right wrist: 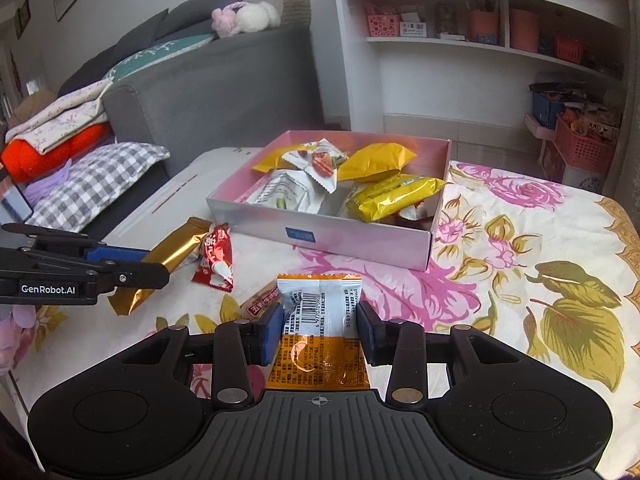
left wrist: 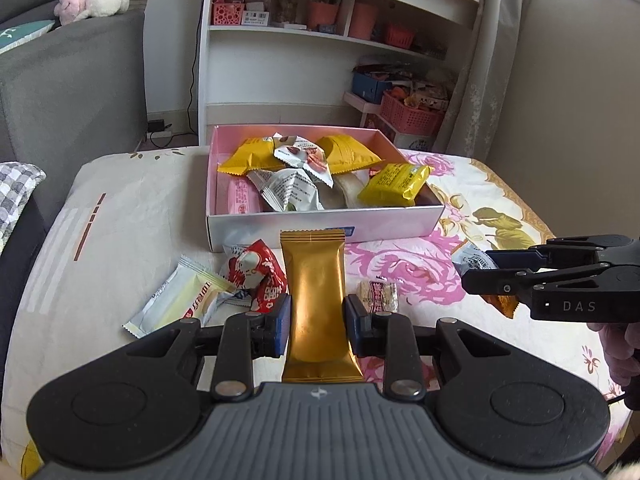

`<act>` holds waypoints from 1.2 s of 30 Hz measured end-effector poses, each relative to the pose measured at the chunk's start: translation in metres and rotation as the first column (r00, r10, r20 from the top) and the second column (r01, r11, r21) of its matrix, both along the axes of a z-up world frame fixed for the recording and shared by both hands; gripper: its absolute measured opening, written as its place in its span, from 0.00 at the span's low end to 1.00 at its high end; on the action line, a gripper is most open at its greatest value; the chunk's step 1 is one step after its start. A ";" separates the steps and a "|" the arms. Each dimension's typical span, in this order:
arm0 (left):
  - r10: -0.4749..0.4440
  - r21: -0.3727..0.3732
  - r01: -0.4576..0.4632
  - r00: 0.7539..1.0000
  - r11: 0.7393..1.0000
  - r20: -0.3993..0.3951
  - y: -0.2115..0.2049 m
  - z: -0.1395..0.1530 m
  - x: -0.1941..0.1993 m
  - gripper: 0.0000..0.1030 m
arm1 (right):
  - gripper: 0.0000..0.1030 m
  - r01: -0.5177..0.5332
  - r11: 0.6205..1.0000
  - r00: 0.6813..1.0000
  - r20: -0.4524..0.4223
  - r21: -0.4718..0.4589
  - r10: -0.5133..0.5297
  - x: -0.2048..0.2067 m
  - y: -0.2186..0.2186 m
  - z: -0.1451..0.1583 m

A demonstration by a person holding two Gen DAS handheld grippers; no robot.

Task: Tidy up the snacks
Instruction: 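Carry the gold bar and orange-white packet over the box with both tools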

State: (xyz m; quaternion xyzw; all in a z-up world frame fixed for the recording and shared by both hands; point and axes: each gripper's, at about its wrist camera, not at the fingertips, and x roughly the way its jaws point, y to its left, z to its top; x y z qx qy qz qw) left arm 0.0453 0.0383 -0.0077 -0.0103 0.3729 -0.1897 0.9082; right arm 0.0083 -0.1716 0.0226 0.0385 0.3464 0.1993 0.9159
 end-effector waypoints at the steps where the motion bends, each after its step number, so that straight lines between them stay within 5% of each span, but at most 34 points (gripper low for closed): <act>1: 0.007 -0.006 -0.007 1.000 1.000 0.003 0.000 0.002 0.002 0.25 | 0.37 0.010 1.000 1.000 0.000 0.010 -0.010 0.003 0.000 0.001; 19: 0.158 -0.068 -0.156 0.987 0.985 0.014 0.005 0.009 0.059 0.25 | 0.37 0.197 0.953 0.980 -0.036 0.230 -0.194 0.067 -0.007 0.013; 36: 0.303 -0.125 -0.299 0.953 0.946 0.018 -0.004 -0.009 0.105 0.25 | 0.37 0.256 0.900 0.966 -0.068 0.352 -0.248 0.114 0.005 0.000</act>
